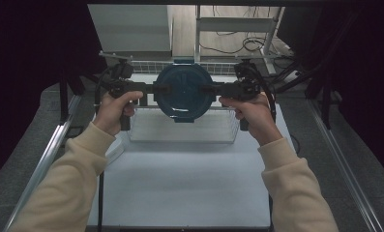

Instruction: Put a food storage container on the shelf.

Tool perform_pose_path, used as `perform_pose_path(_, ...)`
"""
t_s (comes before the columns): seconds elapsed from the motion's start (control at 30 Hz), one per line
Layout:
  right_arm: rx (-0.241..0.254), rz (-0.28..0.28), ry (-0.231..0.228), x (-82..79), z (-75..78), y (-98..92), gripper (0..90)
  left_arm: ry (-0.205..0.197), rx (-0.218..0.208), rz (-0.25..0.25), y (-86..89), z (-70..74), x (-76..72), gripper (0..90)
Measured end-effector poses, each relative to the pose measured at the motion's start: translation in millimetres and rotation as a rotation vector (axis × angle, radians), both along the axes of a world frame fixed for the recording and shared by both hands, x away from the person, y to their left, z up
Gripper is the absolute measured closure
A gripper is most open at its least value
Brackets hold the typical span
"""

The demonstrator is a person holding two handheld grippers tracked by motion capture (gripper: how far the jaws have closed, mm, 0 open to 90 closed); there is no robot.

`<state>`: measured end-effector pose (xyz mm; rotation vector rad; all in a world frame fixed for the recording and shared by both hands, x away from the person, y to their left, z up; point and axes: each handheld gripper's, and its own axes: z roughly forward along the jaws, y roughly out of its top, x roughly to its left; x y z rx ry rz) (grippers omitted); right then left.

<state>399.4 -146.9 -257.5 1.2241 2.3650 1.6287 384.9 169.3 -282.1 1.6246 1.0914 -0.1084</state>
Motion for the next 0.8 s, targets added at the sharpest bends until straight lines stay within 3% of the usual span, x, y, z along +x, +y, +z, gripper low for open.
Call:
perform_pose_path(0.43, 0.017, 0.005, 0.020, 27.6, 0.8, 2.0, 41.0, 0.015, 0.016, 0.006, 3.1, 4.0, 25.7, 37.9)
perform_pose_path(0.8, 0.028, 0.007, 0.065, 59.1, -13.5, 7.3, 41.2, 0.065, 0.019, 0.016, 8.9, -9.1, 55.3, 37.6)
